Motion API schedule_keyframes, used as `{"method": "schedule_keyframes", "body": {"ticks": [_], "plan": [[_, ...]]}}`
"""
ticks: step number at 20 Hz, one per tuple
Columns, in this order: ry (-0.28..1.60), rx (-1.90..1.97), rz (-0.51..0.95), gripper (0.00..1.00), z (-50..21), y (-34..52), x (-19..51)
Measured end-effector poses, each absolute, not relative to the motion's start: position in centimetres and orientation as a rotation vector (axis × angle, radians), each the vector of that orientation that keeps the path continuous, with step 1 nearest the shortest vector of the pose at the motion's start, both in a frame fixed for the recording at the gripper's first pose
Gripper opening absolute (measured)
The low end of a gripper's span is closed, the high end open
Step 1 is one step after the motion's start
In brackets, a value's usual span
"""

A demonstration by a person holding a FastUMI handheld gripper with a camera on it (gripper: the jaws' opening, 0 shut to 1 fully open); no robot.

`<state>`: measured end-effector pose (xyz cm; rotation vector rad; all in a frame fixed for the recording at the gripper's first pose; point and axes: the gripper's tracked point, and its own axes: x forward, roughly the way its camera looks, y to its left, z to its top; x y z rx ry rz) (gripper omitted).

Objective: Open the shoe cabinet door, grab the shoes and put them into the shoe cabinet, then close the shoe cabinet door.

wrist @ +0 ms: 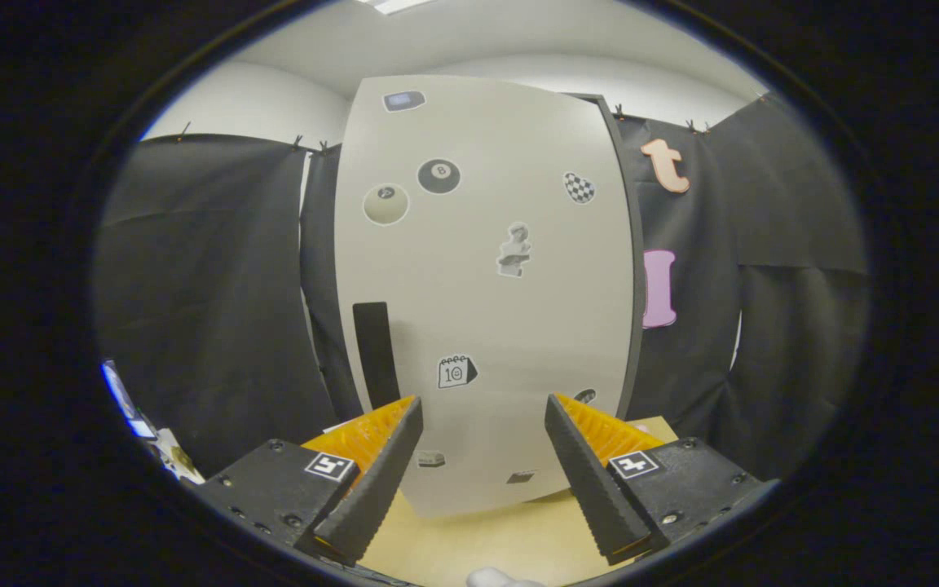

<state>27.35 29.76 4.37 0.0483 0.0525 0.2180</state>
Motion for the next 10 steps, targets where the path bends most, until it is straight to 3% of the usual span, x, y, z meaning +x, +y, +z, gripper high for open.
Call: {"method": "schedule_keyframes", "body": {"ticks": [10], "plan": [[-0.009, 0.059, 0.116, 0.99, 5.5, 25.5, 19.6]]}}
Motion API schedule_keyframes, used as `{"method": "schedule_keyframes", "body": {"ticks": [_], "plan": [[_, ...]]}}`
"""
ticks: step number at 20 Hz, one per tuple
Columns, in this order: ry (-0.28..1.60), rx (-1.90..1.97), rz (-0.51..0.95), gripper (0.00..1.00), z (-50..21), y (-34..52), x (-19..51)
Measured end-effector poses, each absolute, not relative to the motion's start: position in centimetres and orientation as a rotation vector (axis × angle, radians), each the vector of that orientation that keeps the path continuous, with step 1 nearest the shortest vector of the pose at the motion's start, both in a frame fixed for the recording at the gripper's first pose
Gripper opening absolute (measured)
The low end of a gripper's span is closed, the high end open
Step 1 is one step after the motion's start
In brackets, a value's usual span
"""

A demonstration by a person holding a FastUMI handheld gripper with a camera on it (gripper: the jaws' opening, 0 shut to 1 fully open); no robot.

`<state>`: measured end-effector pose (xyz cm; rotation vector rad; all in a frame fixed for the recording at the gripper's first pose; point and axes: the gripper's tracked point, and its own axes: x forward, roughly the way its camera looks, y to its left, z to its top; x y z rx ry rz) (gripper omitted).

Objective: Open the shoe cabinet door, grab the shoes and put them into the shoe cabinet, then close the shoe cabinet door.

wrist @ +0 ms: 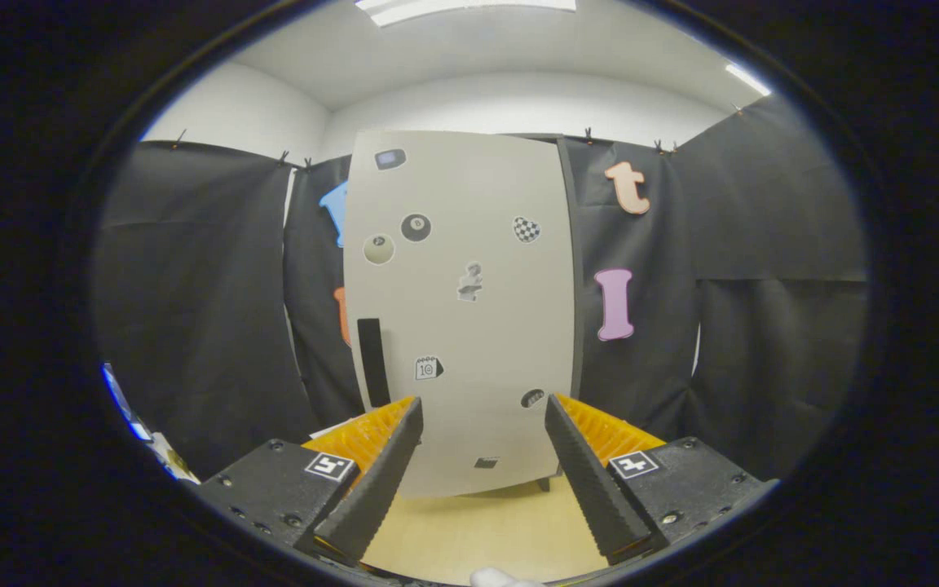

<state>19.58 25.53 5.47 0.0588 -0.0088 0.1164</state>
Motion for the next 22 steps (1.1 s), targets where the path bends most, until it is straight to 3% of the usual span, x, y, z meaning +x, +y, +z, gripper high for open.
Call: {"method": "schedule_keyframes", "body": {"ticks": [9, 22], "plan": [[-0.016, 0.076, 0.052, 0.99, 4.0, 22.5, 14.2], [0.002, 0.06, 0.047, 0.99, 2.9, 22.2, 13.1]]}}
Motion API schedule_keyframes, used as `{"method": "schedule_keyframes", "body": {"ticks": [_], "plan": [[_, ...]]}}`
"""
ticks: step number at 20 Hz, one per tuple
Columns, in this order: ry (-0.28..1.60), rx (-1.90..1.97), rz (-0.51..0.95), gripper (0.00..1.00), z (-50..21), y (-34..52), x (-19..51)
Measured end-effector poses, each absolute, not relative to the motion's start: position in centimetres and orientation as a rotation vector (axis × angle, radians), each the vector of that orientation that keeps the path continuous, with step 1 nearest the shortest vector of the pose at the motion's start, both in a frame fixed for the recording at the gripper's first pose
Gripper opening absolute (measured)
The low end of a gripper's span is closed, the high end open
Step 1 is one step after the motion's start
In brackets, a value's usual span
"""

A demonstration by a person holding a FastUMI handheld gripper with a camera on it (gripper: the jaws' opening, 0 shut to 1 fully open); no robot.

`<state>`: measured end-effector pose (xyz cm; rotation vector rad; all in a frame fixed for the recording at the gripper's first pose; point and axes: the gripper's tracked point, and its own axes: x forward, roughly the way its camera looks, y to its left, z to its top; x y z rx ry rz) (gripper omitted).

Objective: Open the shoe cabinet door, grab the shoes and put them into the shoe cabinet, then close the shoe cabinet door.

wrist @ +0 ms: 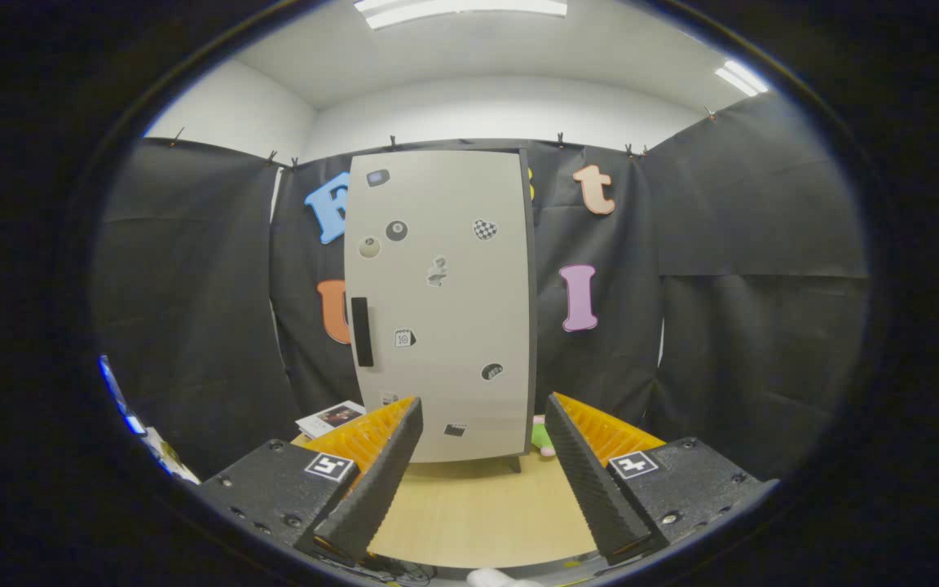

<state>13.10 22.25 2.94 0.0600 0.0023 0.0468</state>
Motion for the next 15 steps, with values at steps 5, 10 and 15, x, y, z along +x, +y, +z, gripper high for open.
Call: {"method": "schedule_keyframes", "body": {"ticks": [5, 10, 15], "plan": [[0.004, 0.051, 0.044, 0.99, 2.95, 22.1, 12.81], [-0.001, 0.04, 0.037, 0.99, 3.01, 21.97, 12.5], [-0.008, 0.051, 0.029, 0.99, 3.26, 21.76, 12.26]]}}
